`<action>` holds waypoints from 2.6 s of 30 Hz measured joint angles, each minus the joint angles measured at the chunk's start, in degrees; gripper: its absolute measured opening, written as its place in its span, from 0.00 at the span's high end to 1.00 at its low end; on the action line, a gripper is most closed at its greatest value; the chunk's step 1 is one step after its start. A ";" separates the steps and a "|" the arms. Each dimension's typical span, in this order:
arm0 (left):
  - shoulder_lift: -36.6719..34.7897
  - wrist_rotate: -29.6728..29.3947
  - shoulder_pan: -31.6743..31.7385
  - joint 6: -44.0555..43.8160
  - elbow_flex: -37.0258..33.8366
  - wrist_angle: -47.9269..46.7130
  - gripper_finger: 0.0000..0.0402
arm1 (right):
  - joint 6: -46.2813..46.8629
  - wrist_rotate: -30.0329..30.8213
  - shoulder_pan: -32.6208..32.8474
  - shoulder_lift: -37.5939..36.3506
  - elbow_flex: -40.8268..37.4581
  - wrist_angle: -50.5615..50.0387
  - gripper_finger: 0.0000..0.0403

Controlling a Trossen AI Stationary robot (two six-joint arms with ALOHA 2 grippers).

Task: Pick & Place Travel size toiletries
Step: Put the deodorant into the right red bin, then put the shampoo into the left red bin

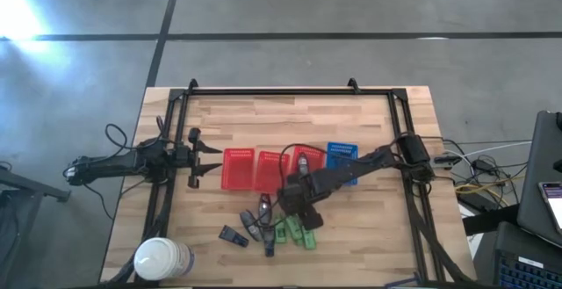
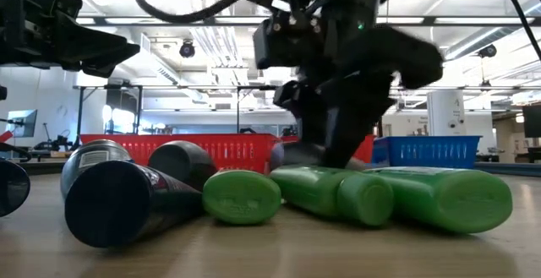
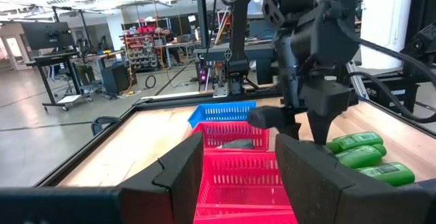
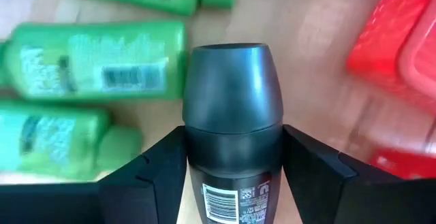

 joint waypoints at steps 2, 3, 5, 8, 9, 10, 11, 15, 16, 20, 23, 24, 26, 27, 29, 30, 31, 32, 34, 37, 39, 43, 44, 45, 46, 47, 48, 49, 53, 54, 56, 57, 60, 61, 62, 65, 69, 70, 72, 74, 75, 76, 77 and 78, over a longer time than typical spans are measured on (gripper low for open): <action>0.02 0.00 -0.01 -0.02 0.00 0.00 0.53 | 0.33 0.99 0.49 -0.62 1.93 -2.97 0.50; 0.00 -0.01 -0.02 -0.01 0.01 0.01 0.53 | 0.75 1.19 0.66 -0.99 3.16 -5.14 0.51; 0.00 0.00 0.00 -0.02 0.00 0.02 0.53 | 2.55 1.36 0.83 -1.81 5.92 -9.22 0.51; 0.00 0.00 -0.02 -0.01 0.00 0.02 0.53 | 8.54 3.29 0.82 -3.22 9.15 -13.57 0.51; 0.00 0.00 -0.01 -0.02 0.00 0.02 0.53 | 12.09 4.62 0.57 -3.87 9.91 -14.17 0.51; 0.00 0.00 -0.01 -0.02 0.01 0.02 0.53 | 16.47 6.56 0.16 -4.94 10.37 -14.48 0.50; 0.00 0.00 -0.02 0.00 0.00 0.02 0.53 | 21.19 8.72 -0.39 -5.89 10.58 -14.80 0.50; 0.02 0.00 0.00 0.00 0.00 0.04 0.53 | 45.22 22.39 -4.08 -10.52 9.32 -17.52 0.51; 0.00 0.00 -0.02 0.00 0.00 0.02 0.53 | 52.67 25.48 -5.35 -11.56 8.37 -19.38 0.51; 0.00 0.00 -0.02 0.00 0.00 0.02 0.53 | 75.41 23.80 -11.58 -15.02 1.66 -19.43 0.50; 0.00 0.00 -0.01 0.00 0.00 0.02 0.53 | 78.63 18.03 -14.57 -15.62 -3.34 -12.70 0.48; 0.00 0.00 0.00 -0.02 0.00 0.02 0.53 | 79.36 16.40 -15.10 -15.60 -4.58 -10.66 0.48; 0.00 0.00 -0.02 -0.02 0.02 0.02 0.53 | 82.03 14.05 -15.54 -15.16 -6.39 -8.61 0.48; 0.00 0.00 0.00 0.00 0.00 0.02 0.53 | 83.60 13.62 -15.54 -14.95 -7.06 -8.60 0.48; 0.00 0.00 -0.02 0.00 0.00 0.02 0.53 | 86.14 13.38 -15.54 -14.69 -8.66 -9.47 0.48; 0.00 0.00 0.00 0.00 0.00 0.02 0.53 | 87.38 13.39 -15.47 -14.66 -9.33 -9.64 0.47; 0.00 -0.01 -0.01 0.00 0.00 0.02 0.53 | 88.83 13.29 -15.33 -14.66 -9.80 -9.50 0.46; 0.00 -0.01 -0.02 -0.01 0.00 0.02 0.53 | 90.11 13.11 -15.23 -14.77 -10.19 -9.44 0.45; 0.00 -0.02 0.00 0.00 0.02 0.02 0.53 | 91.57 12.79 -15.03 -14.97 -10.47 -9.60 0.42; 0.00 0.00 0.00 -0.01 0.01 0.02 0.53 | 93.00 12.75 -14.98 -14.97 -9.87 -9.56 0.35; 0.00 0.00 -0.02 -0.02 0.01 0.02 0.53 | 93.21 12.87 -15.02 -14.95 -9.37 -9.53 0.31; 0.00 -0.02 -0.02 0.00 0.00 0.02 0.53 | 92.43 12.99 -14.94 -14.90 -8.75 -10.27 0.25; 0.00 -0.02 -0.02 -0.02 0.00 0.02 0.53 | 91.56 12.99 -14.89 -14.91 -8.56 -10.36 0.23; 0.00 0.00 -0.02 0.00 0.00 0.02 0.53 | 90.32 13.00 -14.70 -15.05 -8.33 -10.40 0.22; 0.00 -0.02 -0.02 0.00 0.02 0.02 0.53 | 88.40 13.07 -14.42 -15.12 -7.94 -10.48 0.21; 0.00 -0.02 0.00 0.00 0.00 0.02 0.53 | 85.55 13.16 -13.97 -15.25 -7.34 -10.42 0.20; 0.00 0.00 -0.01 0.00 0.01 0.02 0.53 | 82.11 13.20 -13.41 -15.41 -6.67 -10.36 0.19; 0.00 -0.02 -0.01 -0.01 0.00 0.02 0.53 | 78.34 12.90 -12.57 -15.47 -5.95 -10.42 0.19; 0.00 0.00 -0.01 0.00 0.00 0.02 0.53 | 75.83 4.83 -8.86 -15.25 -4.25 -14.69 0.18; 0.00 0.00 -0.01 0.00 0.00 0.02 0.53 | 77.64 1.96 -7.91 -14.90 -4.25 -15.51 0.19; 0.00 -0.02 -0.02 -0.02 0.00 0.02 0.53 | 81.03 -1.98 -5.35 -14.62 -4.69 -15.09 0.20; 0.00 -0.02 0.00 0.00 0.00 0.02 0.53 | 83.46 -3.02 -3.94 -14.51 -4.99 -14.60 0.20; 0.02 -0.02 -0.02 0.00 0.01 0.02 0.53 | 92.18 -6.36 0.89 -13.48 -4.99 -11.00 0.22; 0.04 -0.02 -0.02 -0.01 0.00 0.01 0.53 | 94.86 -7.09 2.45 -12.80 -5.09 -10.24 0.22; 0.04 -0.01 0.00 -0.01 0.01 0.02 0.53 | 97.78 -7.26 3.88 -12.01 -5.10 -8.40 0.23; 0.04 -0.02 -0.02 -0.01 0.00 0.02 0.53 | 104.48 -7.25 7.16 -10.27 -5.07 -5.03 0.24; 0.15 -0.10 0.00 0.00 0.00 -0.02 0.53 | 110.07 -7.14 10.08 -6.72 -3.42 -3.16 0.25; 0.15 -0.10 0.00 -0.01 0.00 0.00 0.53 | 110.50 -7.14 10.62 -5.79 -2.48 -3.40 0.25; 0.21 -0.18 0.00 -0.02 0.00 0.02 0.53 | 110.76 -7.42 11.47 -3.78 -0.12 -2.48 0.25; 0.26 -0.19 0.00 0.00 0.00 0.02 0.53 | 110.20 -7.92 12.03 -1.72 2.27 -2.67 0.25; 0.30 -0.19 0.00 0.00 0.00 0.02 0.53 | 110.06 -8.04 12.26 -0.38 3.46 -2.66 0.24; 0.38 -0.19 0.00 -0.01 0.00 0.02 0.53 | 110.00 -8.07 12.53 1.03 4.64 -2.61 0.24; 0.41 -0.19 0.00 -0.01 0.00 0.02 0.53 | 109.81 -8.06 12.71 2.28 5.61 -2.85 0.23; 0.41 -0.19 -0.02 0.00 0.00 0.02 0.53 | 109.27 -8.08 12.94 3.52 6.46 -3.54 0.23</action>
